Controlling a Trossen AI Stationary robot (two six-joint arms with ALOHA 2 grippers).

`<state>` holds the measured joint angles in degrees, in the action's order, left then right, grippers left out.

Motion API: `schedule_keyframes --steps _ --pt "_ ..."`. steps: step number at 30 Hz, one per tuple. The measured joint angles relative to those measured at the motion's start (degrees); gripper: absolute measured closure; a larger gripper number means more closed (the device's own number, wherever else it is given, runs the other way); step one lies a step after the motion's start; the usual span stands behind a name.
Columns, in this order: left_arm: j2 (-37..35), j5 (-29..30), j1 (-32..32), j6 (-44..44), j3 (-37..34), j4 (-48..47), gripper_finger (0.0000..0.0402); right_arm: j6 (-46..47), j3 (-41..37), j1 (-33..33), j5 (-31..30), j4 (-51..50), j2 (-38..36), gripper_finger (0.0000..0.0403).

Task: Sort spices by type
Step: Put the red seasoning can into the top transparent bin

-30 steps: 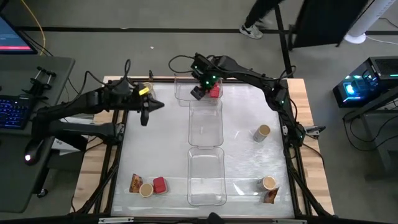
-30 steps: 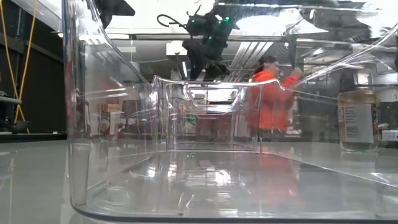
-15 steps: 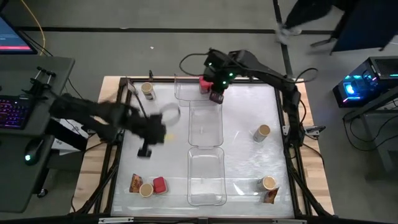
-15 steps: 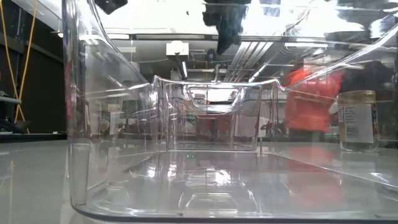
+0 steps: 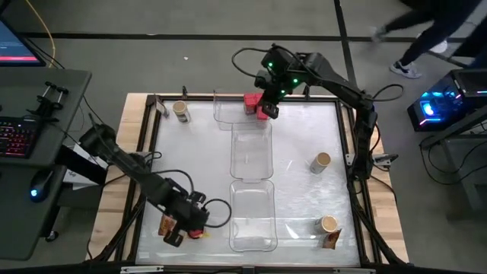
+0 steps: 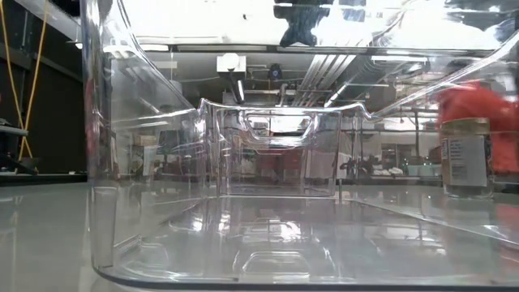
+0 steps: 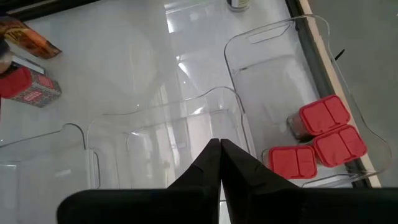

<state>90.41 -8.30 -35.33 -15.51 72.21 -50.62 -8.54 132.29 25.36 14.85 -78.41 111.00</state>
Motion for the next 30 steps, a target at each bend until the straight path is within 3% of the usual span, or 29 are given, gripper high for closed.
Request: schedule_keyframes --steps 3,15,20,30 --pt "1.35 -0.02 0.95 -2.85 0.01 0.67 0.0401 -0.04 -0.02 0.00 -0.04 0.04 -0.04 0.0402" --pt "2.62 -4.09 1.96 -35.90 -0.44 7.00 0.0401 -2.09 0.00 0.15 -0.37 0.09 -0.04 0.0402" --pt "5.98 -4.37 1.35 -41.66 -0.44 7.32 0.0401 -2.05 -0.02 0.26 -0.46 0.17 -0.04 0.0403" --pt "8.26 -3.47 1.42 -43.39 -0.38 3.09 0.0401 -2.04 -0.01 0.26 -0.44 0.13 -0.02 0.0403"
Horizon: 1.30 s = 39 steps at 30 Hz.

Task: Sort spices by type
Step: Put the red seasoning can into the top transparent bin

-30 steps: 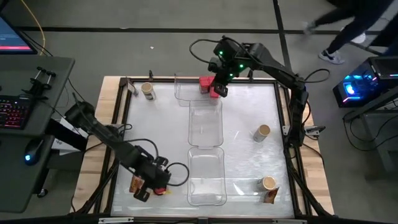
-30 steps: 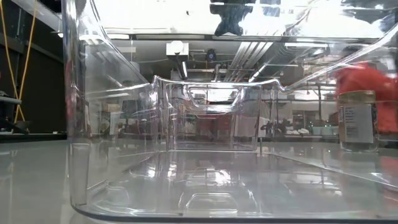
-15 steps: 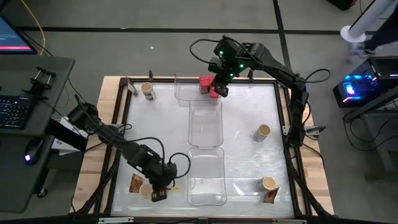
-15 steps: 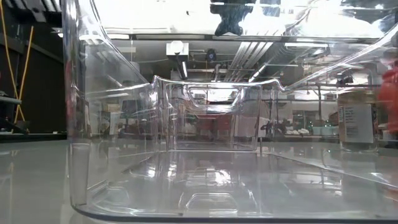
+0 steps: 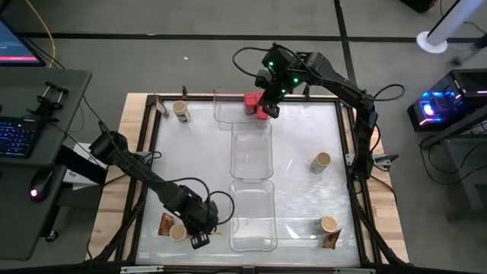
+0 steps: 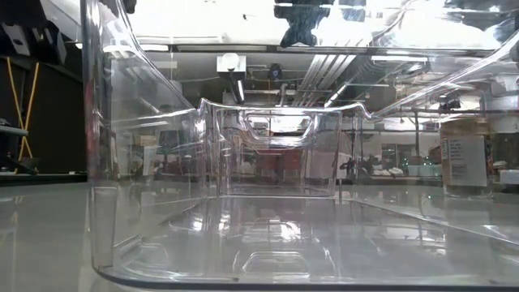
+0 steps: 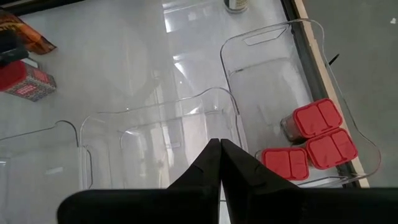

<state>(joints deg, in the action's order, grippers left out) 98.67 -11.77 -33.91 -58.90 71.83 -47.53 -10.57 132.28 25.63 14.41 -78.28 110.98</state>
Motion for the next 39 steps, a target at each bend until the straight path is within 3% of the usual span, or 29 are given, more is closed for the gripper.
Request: schedule_keyframes --steps 10,22,26,33,39 --pt "-0.49 3.54 3.29 11.21 0.17 -12.39 0.0401 -0.01 0.00 0.00 0.00 -0.02 0.02 0.0403" --pt "-0.10 17.14 18.56 37.08 -0.71 -15.71 0.0401 0.20 -0.02 0.00 0.02 -0.15 0.02 0.0403" --pt "-0.65 17.18 25.14 41.80 -0.60 -17.24 0.0401 0.20 -0.01 0.00 0.02 -0.17 0.02 0.0403" --pt "-9.62 16.68 28.07 40.24 0.58 -21.14 0.0401 0.21 0.00 0.15 -0.02 -0.28 0.02 0.0403" --pt "-25.40 18.75 25.43 24.41 -10.17 -22.37 0.0401 0.10 -0.02 0.15 0.53 -0.19 0.02 0.0403"
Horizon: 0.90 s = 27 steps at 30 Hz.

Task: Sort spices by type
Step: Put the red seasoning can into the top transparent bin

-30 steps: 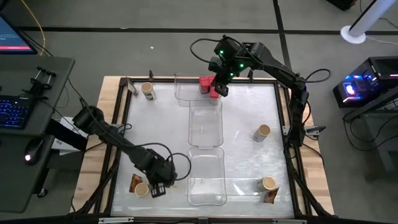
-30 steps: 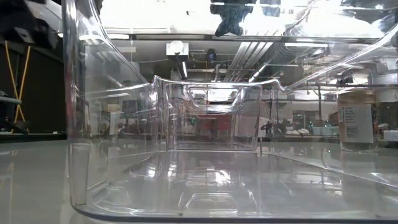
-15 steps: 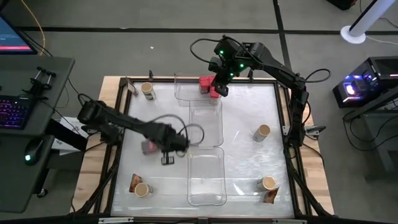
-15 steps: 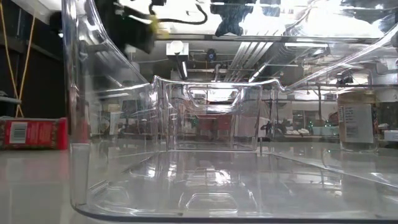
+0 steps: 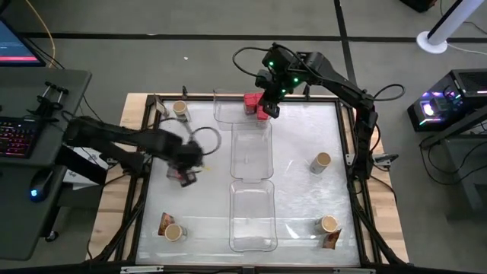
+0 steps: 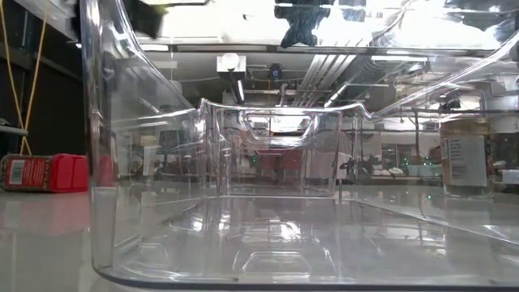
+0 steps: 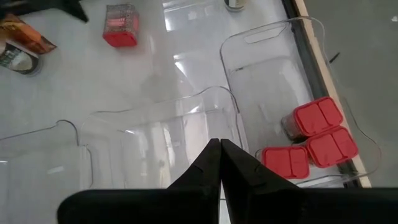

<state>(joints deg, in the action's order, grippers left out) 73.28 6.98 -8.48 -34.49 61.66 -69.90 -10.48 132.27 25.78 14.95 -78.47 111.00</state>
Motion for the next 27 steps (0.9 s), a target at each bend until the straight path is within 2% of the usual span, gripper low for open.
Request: schedule_keyframes --steps 4,7,10,15,18,23,27 --pt "-10.12 -1.50 -2.17 -10.70 -10.36 0.22 0.0401 -1.37 -0.36 0.02 7.37 2.07 0.00 0.0403" --pt "-15.17 -1.52 -2.05 -14.66 -16.16 0.38 0.0401 0.21 -4.61 -0.59 14.62 6.97 -0.10 0.0403" --pt "-17.99 -1.33 -0.98 -15.52 -20.09 0.14 0.0401 3.81 -11.56 -2.01 17.72 11.50 0.07 0.0403" --pt "-18.52 -1.57 0.45 -10.85 -24.57 0.62 0.0401 13.45 -24.23 -6.80 18.07 24.21 0.20 0.0403" --pt "-18.54 -1.25 1.04 -8.60 -26.48 2.04 0.0401 21.08 -29.24 -9.83 18.09 34.17 0.20 0.0403" --pt "-18.58 0.40 1.04 -6.35 -28.36 4.61 0.0401 31.20 -32.18 -13.78 15.27 46.00 0.09 0.0403" --pt "-18.69 0.81 1.01 -7.94 -29.76 6.40 0.0401 35.51 -31.60 -15.19 11.86 47.51 0.09 0.0403"
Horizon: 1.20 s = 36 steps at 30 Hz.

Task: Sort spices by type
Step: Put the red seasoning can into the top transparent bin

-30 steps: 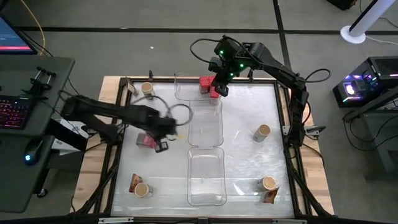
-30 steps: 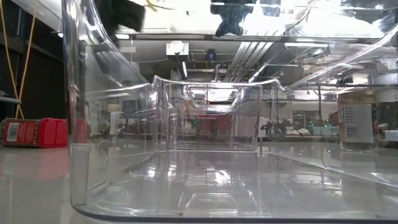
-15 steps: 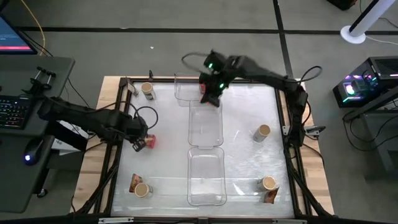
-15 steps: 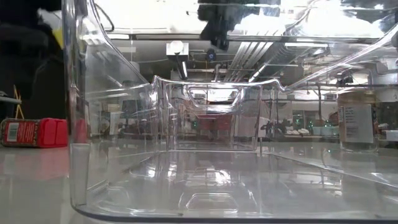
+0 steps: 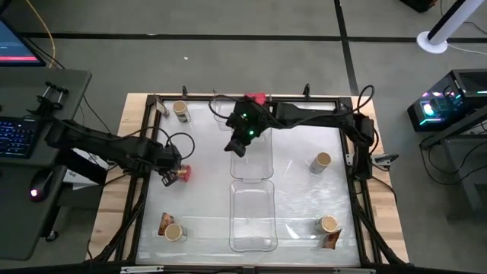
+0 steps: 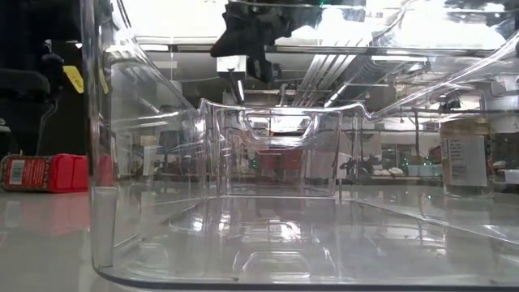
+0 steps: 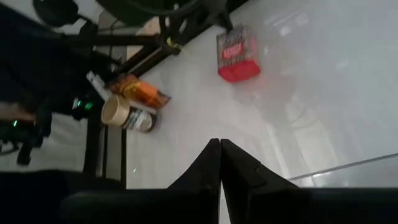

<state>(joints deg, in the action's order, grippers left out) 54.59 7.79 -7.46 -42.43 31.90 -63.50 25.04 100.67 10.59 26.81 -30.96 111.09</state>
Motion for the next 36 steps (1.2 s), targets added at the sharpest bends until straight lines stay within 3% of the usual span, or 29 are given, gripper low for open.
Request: schedule_keyframes --steps 9,18,23,29,36 --pt "1.63 4.85 0.00 -12.78 -0.76 2.26 0.0402 1.83 0.14 -0.90 -1.15 -0.05 -0.09 0.0403" --pt "10.11 5.90 1.23 -20.71 -0.74 25.03 0.0402 -3.22 0.17 -0.54 0.86 -4.15 -0.09 0.0403" --pt "15.25 5.67 3.38 -20.99 0.68 31.94 0.0401 -6.17 0.17 -0.04 1.37 -7.86 -0.09 0.0403" --pt "12.14 8.06 3.74 -12.68 5.81 30.72 0.0402 -8.58 0.17 0.74 3.45 -8.24 -0.09 0.0403" --pt "11.65 9.49 3.76 -13.46 2.80 31.70 0.0402 -8.75 0.17 1.84 3.65 -8.16 -0.09 0.0403"
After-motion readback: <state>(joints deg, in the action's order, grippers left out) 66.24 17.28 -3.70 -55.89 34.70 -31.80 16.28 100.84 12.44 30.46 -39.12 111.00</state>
